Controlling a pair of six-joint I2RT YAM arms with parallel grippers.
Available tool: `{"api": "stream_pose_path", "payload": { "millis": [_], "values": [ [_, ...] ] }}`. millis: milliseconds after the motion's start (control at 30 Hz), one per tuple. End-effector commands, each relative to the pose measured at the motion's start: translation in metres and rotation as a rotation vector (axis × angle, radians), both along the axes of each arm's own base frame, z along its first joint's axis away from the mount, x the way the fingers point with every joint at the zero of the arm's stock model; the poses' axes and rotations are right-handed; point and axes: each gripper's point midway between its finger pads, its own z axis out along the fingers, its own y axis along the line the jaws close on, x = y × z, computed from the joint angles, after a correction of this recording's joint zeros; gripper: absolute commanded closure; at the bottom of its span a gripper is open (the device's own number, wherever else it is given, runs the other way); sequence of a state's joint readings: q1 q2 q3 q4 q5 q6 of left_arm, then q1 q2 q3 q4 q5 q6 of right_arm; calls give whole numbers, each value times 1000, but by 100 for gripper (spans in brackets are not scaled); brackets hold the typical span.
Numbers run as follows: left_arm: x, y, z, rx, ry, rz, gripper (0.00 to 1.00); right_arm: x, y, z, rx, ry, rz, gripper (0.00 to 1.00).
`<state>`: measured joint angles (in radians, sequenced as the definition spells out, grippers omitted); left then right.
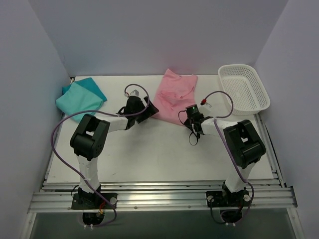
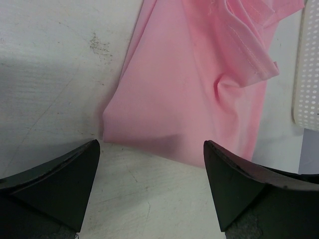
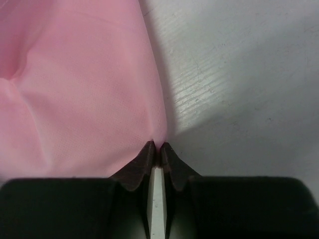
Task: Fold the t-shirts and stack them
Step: Grab one side of the 2/3 rectangular tshirt with both arms
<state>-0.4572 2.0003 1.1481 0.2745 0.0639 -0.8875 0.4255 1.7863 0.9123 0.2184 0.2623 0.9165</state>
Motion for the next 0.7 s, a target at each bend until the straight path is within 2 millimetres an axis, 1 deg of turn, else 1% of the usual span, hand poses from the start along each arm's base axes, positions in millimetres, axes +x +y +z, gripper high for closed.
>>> {"api": "stream_pose_path", "payload": {
  "millis": [0,167,267,300,333,433,467,500,533,567,633,667],
  "values": [
    [9,-6,6,-17,-39,9,6,-18,-10,-20,-42,74,-19,99],
    [7,-5,7,-17,-38,18,6,-20,-12,-26,-52,88,-21,100],
    [6,3,3,5,-24,64,6,-21,-12,-26,-55,90,-20,100],
    [7,7,3,9,-24,86,4,-21,-12,-25,-56,89,-21,100],
    [8,9,1,14,-21,102,0,-20,-12,-24,-55,84,-22,100],
    [13,7,-5,16,-16,112,19,-19,-12,-23,-57,82,-21,100],
    [15,6,-8,17,-13,113,33,-19,-12,-23,-58,84,-21,100],
    [17,4,-10,17,-11,112,38,-19,-13,-24,-60,87,-20,100],
    [18,4,-19,23,3,113,42,-19,-13,-24,-61,85,-22,100],
    [21,0,-18,15,-1,109,48,-19,-12,-25,-60,87,-20,100],
    [22,-2,-29,9,17,113,54,-19,-13,-26,-65,90,-20,100],
    [23,-4,-28,-1,13,108,65,-19,-14,-26,-70,91,-23,100]
  ]
}}
